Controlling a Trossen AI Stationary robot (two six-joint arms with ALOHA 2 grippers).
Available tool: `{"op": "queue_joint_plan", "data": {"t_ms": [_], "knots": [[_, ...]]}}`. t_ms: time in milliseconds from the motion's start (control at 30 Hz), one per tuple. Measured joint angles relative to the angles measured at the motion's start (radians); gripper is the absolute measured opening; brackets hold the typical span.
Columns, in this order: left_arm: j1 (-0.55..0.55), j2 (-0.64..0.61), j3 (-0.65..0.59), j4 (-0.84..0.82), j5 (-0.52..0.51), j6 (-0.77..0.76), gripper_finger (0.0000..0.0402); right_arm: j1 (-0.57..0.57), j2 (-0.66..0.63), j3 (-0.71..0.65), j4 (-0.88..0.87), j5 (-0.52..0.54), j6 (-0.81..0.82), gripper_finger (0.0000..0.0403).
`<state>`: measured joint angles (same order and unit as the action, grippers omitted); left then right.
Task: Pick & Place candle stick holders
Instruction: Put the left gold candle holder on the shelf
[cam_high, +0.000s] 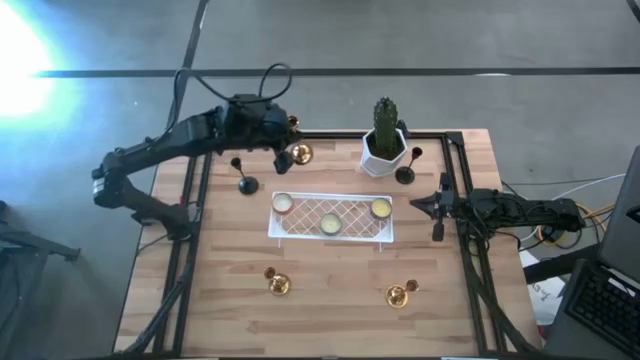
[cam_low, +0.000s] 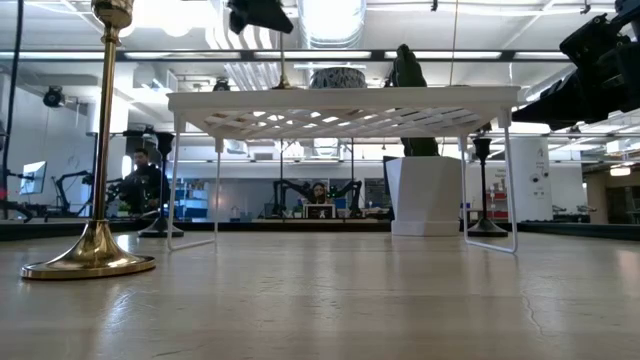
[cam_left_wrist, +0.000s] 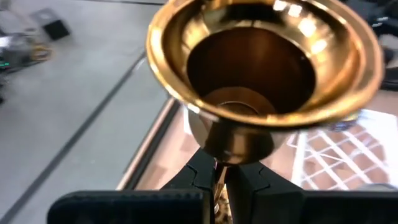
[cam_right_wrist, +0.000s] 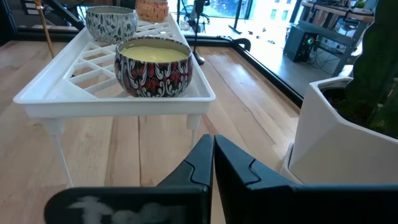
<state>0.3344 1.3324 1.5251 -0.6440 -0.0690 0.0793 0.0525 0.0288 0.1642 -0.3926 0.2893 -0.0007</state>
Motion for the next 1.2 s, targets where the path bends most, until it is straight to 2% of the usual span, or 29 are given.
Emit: {"op": "queue_joint_plan", "data": {"t_ms": [200,433,633,733,1033,1200], "knots": [[0.005,0.095,0.101,0.002,0.161,0.058,0.0019,0.0,0.0,0.0,0.0,0.0,0.0,0.0008],[0.004,0.242,0.232,-0.013,0.405,0.103,0.0019,0.0,0.0,0.0,0.0,0.0,0.0,0.0008],[0.004,0.343,0.312,-0.062,0.46,0.136,0.0019,0.0,0.0,0.0,0.0,0.0,0.0,0.0008],[0.003,0.369,0.334,-0.06,0.542,0.141,0.0019,0.0,0.0,0.0,0.0,0.0,0.0,0.0008],[-0.038,0.397,0.353,-0.068,0.679,0.187,0.0019,0.0,0.0,0.0,0.0,0.0,0.0,0.0008],[-0.059,0.391,0.355,-0.065,0.686,0.259,0.0019,0.0,0.0,0.0,0.0,0.0,0.0,0.0008]]}}
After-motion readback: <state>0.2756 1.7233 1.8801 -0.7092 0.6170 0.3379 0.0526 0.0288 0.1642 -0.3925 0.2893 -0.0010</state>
